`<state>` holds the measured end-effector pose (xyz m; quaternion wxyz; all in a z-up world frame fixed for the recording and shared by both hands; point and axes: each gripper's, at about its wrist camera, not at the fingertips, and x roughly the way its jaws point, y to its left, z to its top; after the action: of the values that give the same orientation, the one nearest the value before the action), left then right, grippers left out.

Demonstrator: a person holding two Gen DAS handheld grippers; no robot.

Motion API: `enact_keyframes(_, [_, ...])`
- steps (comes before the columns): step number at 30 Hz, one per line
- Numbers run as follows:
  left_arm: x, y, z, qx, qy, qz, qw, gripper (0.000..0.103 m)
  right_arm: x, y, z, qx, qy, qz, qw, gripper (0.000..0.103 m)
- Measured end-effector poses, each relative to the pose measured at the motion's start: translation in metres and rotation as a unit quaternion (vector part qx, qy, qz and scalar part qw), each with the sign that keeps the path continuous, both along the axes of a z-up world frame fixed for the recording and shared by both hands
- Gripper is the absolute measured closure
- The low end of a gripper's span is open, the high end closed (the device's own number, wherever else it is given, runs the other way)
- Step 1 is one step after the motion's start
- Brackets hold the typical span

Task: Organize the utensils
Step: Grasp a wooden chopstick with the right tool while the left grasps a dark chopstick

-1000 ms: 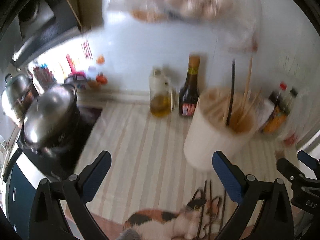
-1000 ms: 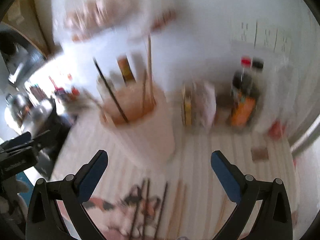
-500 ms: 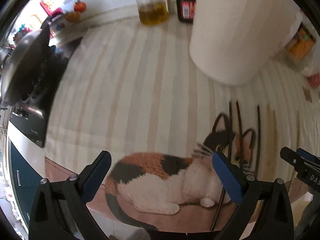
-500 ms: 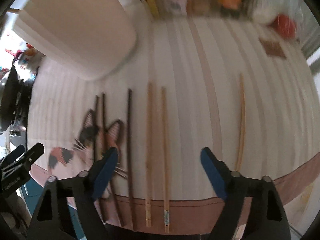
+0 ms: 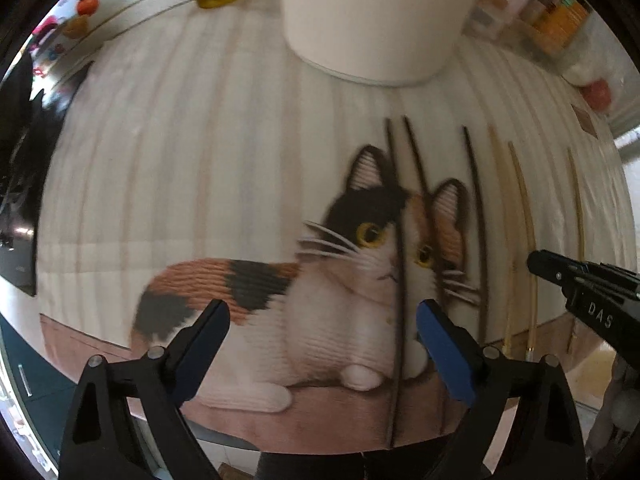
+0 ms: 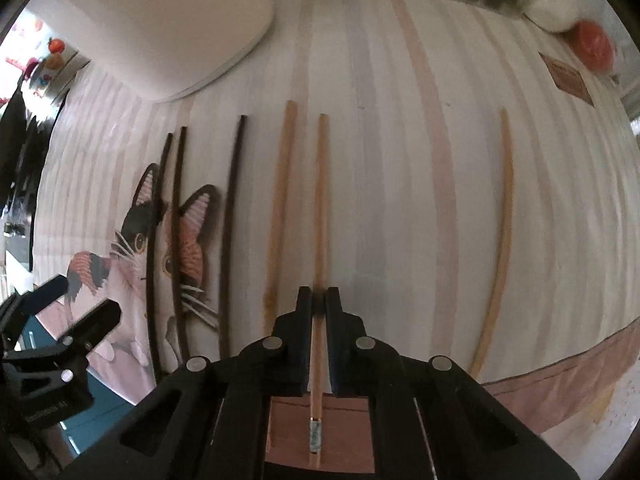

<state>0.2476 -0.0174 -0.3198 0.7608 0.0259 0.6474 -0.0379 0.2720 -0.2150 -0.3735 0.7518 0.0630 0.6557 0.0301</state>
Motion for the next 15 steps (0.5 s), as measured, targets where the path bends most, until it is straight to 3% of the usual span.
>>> enact_keyframes(9, [-0.008,-0.037,-0.006,-0.012,0.018,-0.040,0.9989,0.010,-0.008,-0.039,-0.007,-0.002,0.010,-0.021,1.000,0.097])
enact_keyframes(12, [-0.011,-0.051,-0.007,-0.010,0.023,-0.048,0.9985,0.029,-0.007,-0.043,-0.007,0.002,0.009,-0.027,1.000,0.096])
enact_keyframes(15, [-0.010,-0.052,-0.008,-0.014,0.027,-0.048,0.9983,0.058,-0.009,-0.049,-0.011,0.003,0.008,-0.030,1.000,0.096])
